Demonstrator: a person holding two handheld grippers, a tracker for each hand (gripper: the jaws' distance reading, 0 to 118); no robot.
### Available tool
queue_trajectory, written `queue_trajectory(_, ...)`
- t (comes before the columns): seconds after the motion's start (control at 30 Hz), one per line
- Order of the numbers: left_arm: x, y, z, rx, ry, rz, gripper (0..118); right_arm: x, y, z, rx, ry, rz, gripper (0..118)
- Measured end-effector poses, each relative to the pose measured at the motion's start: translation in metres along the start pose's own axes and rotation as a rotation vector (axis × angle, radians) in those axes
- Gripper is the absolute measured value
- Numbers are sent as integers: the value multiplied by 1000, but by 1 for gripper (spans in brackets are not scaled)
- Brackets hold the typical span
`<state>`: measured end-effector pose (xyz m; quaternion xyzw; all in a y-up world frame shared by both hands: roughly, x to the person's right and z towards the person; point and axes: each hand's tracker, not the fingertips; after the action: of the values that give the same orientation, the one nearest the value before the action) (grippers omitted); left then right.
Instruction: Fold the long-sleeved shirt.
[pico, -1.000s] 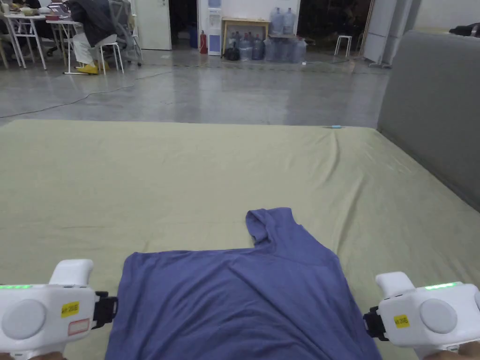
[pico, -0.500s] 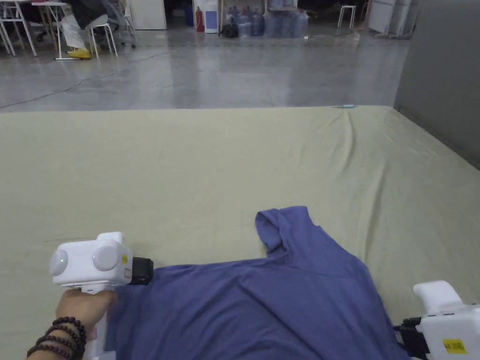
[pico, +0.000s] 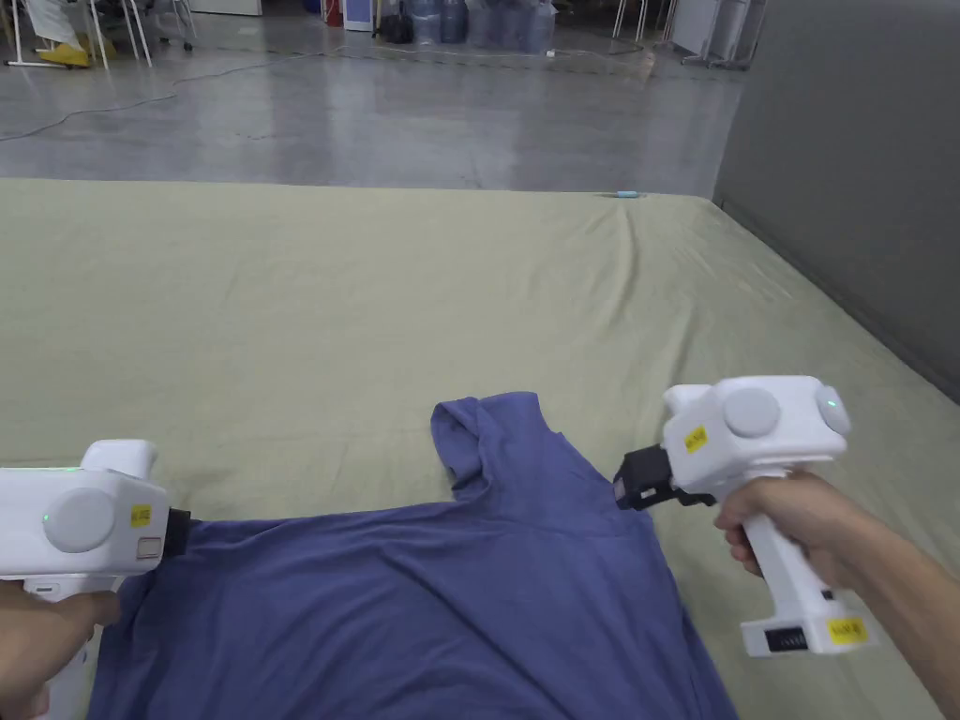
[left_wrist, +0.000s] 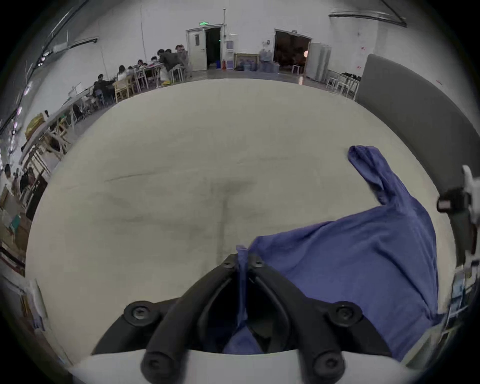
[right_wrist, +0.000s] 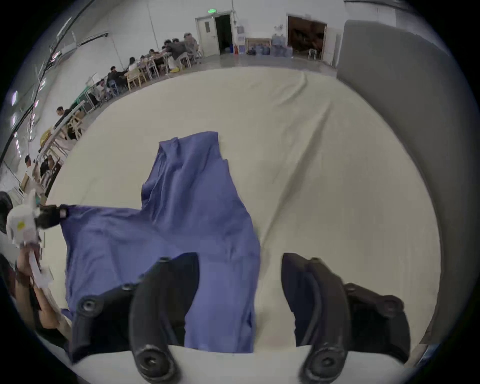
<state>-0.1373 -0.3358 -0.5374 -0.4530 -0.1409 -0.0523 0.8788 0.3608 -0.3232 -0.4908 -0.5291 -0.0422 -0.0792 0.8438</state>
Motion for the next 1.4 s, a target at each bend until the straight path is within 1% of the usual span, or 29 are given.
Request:
queue_trajectory(0.1,-5,0,1,-5,-11,20,0,-5,13,-27,-78,-43,-5,65)
queue_trajectory(0.17,-7,-1,0,-8,-15,34,0,-4,15,-43,-103,-59,-4,59)
queue_trajectory(0.2,-9,-1,-1,-10,-15,38,0,-6,14,-50,-121,-75,-5,43)
queue_trajectory(0.23,-10,-2,-2,-11,-13,40,0,-7,13,-55,-138,-84,-4,24)
queue_trajectory(0.27,-11,-2,-2,-13,-12,41,0,-5,10,-57,-142,-95,-10,12)
queue_trajectory(0.3,-12,-2,-2,-15,-11,41,0,-5,8,-59,-150,-117,-21,2)
queue_trajectory(0.33,-12,-2,-1,-16,-10,41,0,-4,6,-57,-142,-107,-26,2)
queue_trajectory(0.37,-12,-2,-1,-15,-10,40,0,-4,5,-55,-128,-62,-47,1)
queue_trajectory(0.4,-13,-1,0,-13,-10,39,0,-2,5,-50,-122,-68,-52,1)
queue_trajectory(0.47,-14,1,7,-5,-12,40,0,-6,4,-36,-77,-76,-36,0)
queue_trajectory(0.57,-17,9,33,51,-28,38,0,-11,3,5,17,-17,-14,0)
queue_trajectory(0.67,-18,21,77,157,-67,44,0,-18,4,60,128,45,1,0)
queue_trajectory(0.7,-18,28,95,187,-78,43,0,-21,5,82,159,56,20,0)
queue_trajectory(0.9,-23,83,194,389,-107,66,0,-43,42,201,397,67,87,0)
queue_trajectory(1.0,-27,130,234,507,-52,66,0,-59,81,254,507,42,103,0)
queue_trajectory(1.07,-29,168,260,573,-22,70,0,-66,113,288,570,20,100,0)
queue_trajectory(1.17,-40,232,296,674,7,84,0,-80,159,349,709,-6,92,0)
queue_trajectory(1.27,-40,285,339,759,81,77,0,-95,198,408,840,-43,96,0)
queue_trajectory(1.33,-43,312,369,843,62,107,0,-104,219,444,927,-66,79,0)
queue_trajectory(1.4,-39,323,388,874,51,129,0,-110,233,466,959,-92,48,0)
